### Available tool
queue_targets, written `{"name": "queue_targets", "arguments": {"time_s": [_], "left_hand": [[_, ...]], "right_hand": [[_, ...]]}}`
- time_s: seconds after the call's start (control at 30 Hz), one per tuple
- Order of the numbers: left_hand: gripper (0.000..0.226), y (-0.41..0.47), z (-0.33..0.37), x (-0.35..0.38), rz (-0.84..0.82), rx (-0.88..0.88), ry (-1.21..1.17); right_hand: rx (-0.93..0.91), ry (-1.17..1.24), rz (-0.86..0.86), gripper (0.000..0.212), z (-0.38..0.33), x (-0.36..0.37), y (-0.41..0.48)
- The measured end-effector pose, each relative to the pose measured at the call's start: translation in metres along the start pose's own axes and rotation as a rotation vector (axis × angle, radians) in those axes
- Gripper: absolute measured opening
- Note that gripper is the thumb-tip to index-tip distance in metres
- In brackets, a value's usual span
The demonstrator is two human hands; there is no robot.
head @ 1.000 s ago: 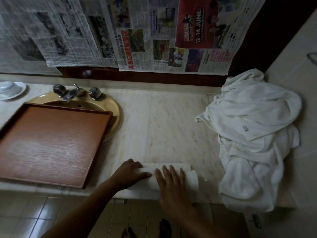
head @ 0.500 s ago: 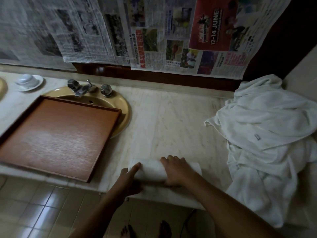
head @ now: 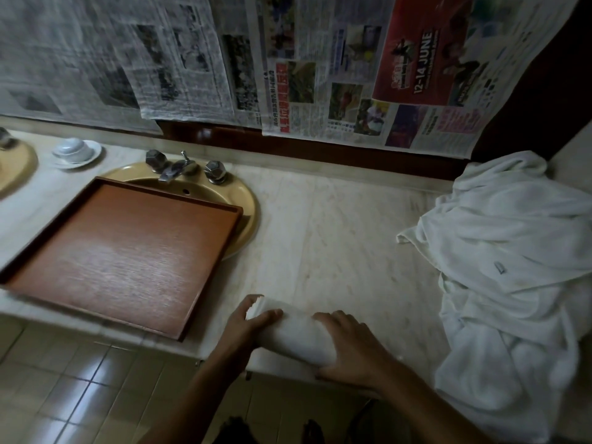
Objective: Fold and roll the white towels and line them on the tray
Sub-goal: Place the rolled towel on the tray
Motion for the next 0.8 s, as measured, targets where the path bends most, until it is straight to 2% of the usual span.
{"name": "queue_targets", "arguments": {"time_s": [0.13,0.33,0.4,0.6,0.73,0.8], "left_hand": [[0.045,0.003,0.044,-0.045,-0.080,0.099,-0.029],[0.061,0.000,0.107,-0.136,-0.183,0.177,-0.062],[0.057,-0.001,0.129,-0.168,-0.208,0.198,-0.061],[0.050,-0.001,0.176,-0.269,-0.181,0.235,-0.088],[0.071,0.005,0.185,-0.332,-0.132,0.198,-0.107],[0.063,0.010,0.181,-0.359,-0.093,0.181,-0.162]], "right_hand": [[0.014,0.127,-0.066,0.128,-0.007,-0.025,0.001],[-0.099,0.315,-0.097,0.139,-0.081,-0.058,0.038],[-0.130,0.350,-0.125,0.135,-0.118,-0.069,0.057],[-0.232,0.416,-0.131,0.100,-0.212,-0.087,0.121],[-0.202,0.542,-0.079,0.092,-0.253,-0.081,0.160],[-0.138,0.660,-0.031,0.092,-0.262,-0.074,0.176]]}}
Point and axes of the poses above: each hand's wrist, its own y-axis towards the middle knuckle, its own x-axis out of the palm, z = x × y, the point moved 3 cm from there along y, towards the middle knuckle, and after that the axes turned 6 degrees about -z, right-handed, at the moved point
